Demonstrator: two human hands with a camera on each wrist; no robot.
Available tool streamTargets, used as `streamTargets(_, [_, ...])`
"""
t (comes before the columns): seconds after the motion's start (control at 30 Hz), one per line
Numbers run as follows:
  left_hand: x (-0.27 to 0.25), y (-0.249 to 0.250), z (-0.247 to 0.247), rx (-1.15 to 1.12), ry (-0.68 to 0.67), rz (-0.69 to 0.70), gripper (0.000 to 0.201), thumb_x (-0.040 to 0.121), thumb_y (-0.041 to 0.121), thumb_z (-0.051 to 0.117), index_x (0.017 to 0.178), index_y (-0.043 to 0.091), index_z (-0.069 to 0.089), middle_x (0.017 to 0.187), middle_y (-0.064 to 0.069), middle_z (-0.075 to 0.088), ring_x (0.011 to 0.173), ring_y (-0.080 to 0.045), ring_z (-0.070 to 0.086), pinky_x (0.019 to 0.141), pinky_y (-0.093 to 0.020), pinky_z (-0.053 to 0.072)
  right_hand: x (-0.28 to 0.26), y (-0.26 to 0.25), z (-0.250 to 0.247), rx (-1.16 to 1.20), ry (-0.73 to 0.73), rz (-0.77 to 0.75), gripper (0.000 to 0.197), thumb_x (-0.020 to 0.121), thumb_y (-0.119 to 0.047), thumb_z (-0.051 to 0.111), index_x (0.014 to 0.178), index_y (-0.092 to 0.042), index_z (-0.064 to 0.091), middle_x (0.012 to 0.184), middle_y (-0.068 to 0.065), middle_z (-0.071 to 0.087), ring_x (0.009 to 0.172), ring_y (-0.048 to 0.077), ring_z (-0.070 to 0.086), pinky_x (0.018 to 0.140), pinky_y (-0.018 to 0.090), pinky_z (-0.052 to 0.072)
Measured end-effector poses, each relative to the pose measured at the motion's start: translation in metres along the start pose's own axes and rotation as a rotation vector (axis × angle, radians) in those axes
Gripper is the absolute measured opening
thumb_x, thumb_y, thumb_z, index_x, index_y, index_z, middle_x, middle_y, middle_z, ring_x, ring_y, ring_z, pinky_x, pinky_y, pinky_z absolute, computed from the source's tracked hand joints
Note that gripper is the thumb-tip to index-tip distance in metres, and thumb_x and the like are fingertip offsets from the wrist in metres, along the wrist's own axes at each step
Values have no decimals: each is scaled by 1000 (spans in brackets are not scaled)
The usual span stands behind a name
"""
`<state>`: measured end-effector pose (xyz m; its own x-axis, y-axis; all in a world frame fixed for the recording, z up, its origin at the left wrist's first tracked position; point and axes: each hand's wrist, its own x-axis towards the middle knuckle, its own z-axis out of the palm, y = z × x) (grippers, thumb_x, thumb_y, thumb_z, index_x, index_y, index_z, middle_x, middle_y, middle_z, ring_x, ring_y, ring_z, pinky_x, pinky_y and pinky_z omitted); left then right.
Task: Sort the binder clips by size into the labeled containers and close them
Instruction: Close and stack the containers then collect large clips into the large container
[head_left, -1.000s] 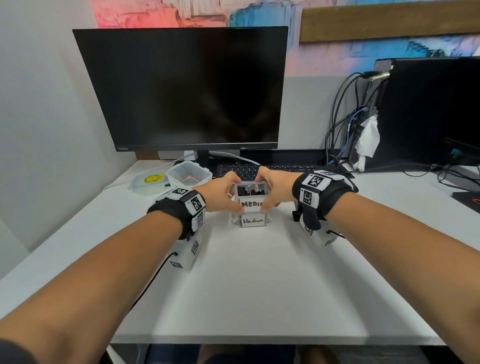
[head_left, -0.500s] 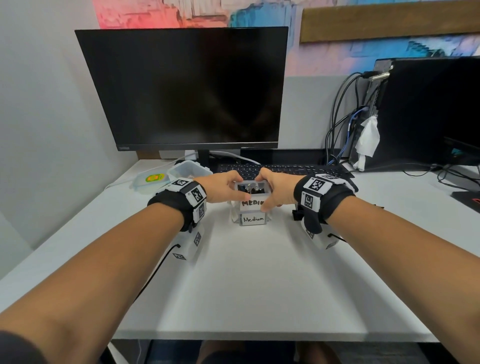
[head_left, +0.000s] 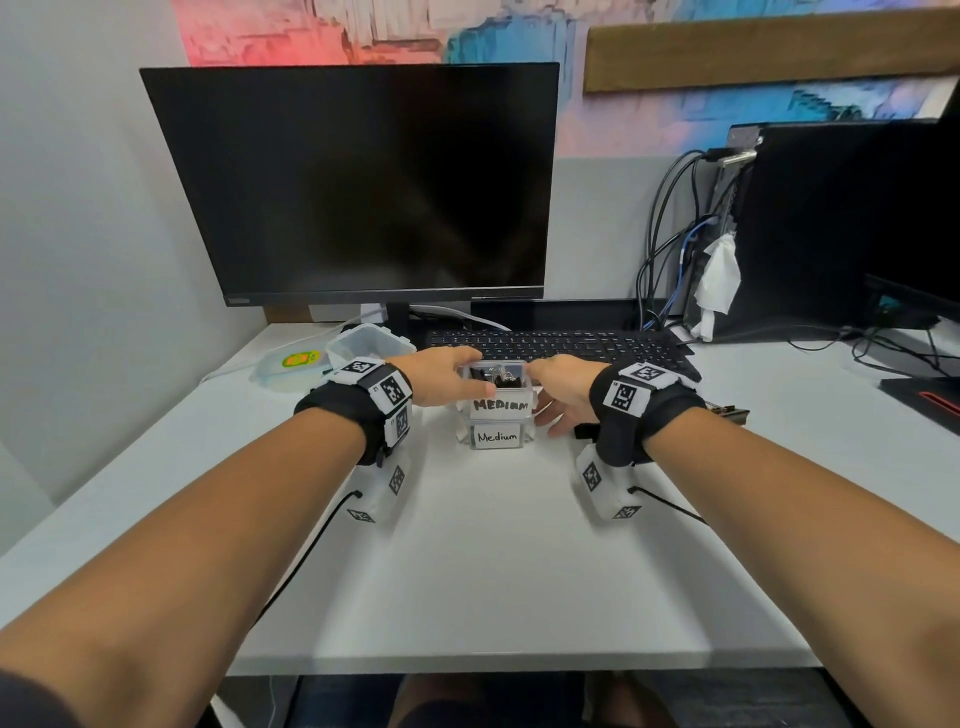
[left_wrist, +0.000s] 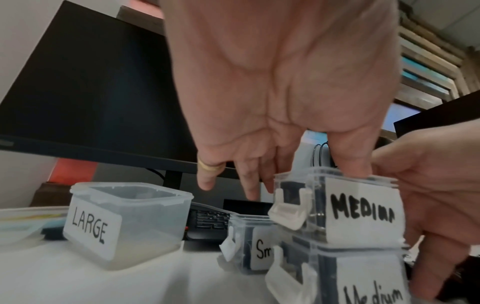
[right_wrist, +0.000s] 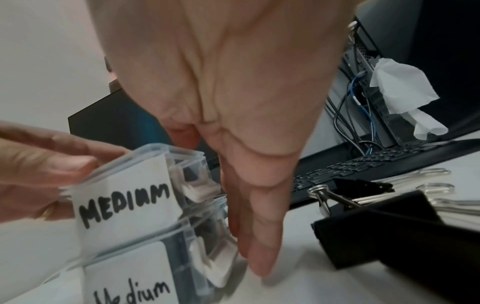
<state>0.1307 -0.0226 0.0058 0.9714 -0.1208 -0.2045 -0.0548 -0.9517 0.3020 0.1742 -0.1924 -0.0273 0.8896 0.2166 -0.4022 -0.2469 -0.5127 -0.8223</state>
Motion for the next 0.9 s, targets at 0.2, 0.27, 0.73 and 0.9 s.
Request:
streamTargets(0.2, [-3, 4, -4, -26, 3, 41, 70, 94, 49, 50, 152, 23, 21, 155, 1, 29, 138, -19, 34, 114, -36, 30, 6, -4, 4, 1, -51, 71, 38, 98, -35, 30, 90, -5, 53, 102, 22, 56, 91, 38, 56, 95, 52, 42])
streamTargets(0.27, [-2, 5, -4, 7, -3, 46, 65, 94, 47, 50, 150, 24, 25, 153, 1, 33, 136, -19, 38, 112, -35, 32, 8, -3, 4, 10, -53, 79, 38, 98, -38, 30, 89, -7, 52, 103, 22, 55, 92, 37, 55, 97, 54, 42])
streamTargets(0.73, [4, 2, -7, 22, -25, 37, 61, 89, 52, 56, 143, 32, 36, 143, 8, 46, 127, -17, 47, 108, -39, 38, 6, -1, 5, -44, -13, 73, 42, 93, -47, 30, 83, -13, 52, 83, 12, 58, 63, 25, 51, 60, 30, 39])
streamTargets(0.9, [6, 4, -11, 76, -40, 25, 63, 86, 56, 57, 142, 36, 36, 143, 13, 46, 127, -15, 47, 109, -42, 38, 9, -3, 2, -9, -11, 70, 35, 95, -44, 35, 89, -13, 49, 78, 13, 55, 75, 30, 55, 71, 36, 44])
